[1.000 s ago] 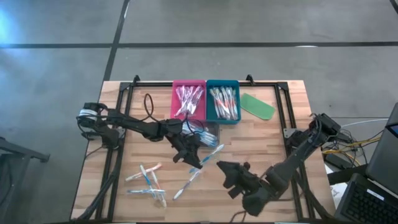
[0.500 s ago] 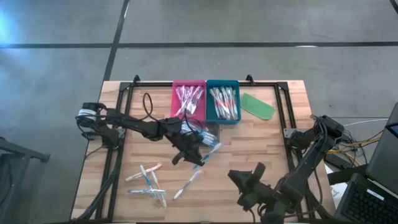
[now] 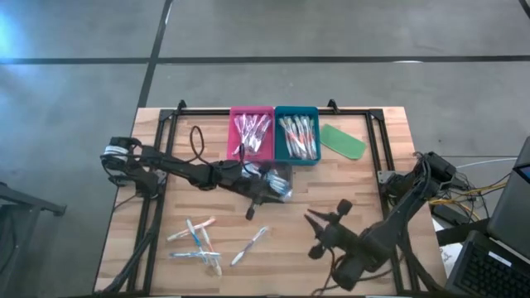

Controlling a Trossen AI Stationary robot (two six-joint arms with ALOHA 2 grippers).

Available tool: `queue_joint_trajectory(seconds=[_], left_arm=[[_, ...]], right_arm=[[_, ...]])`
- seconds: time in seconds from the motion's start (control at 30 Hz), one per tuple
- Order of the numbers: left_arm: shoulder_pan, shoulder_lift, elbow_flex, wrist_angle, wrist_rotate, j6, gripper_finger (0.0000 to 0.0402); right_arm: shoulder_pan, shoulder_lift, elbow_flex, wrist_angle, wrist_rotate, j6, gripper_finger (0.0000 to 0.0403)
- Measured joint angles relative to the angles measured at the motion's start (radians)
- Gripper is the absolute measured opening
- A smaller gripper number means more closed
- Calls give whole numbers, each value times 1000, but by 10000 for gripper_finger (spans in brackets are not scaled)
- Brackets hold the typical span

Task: Pick & Place Toothbrushes
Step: Put the blue toothbrush into the transparent gray bin

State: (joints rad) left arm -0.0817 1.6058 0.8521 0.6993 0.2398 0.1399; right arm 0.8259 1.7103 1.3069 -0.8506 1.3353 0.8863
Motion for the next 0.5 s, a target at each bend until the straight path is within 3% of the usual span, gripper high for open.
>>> queue_joint_trajectory(seconds=[0.13, 0.5], left_arm=[[-12, 0, 20, 6, -37, 80, 30], [-12, 2, 25, 41, -136, 174, 28]], right_arm=[[-36, 0, -19, -42, -1, 96, 101], [-101, -27, -19, -43, -5, 77, 181]])
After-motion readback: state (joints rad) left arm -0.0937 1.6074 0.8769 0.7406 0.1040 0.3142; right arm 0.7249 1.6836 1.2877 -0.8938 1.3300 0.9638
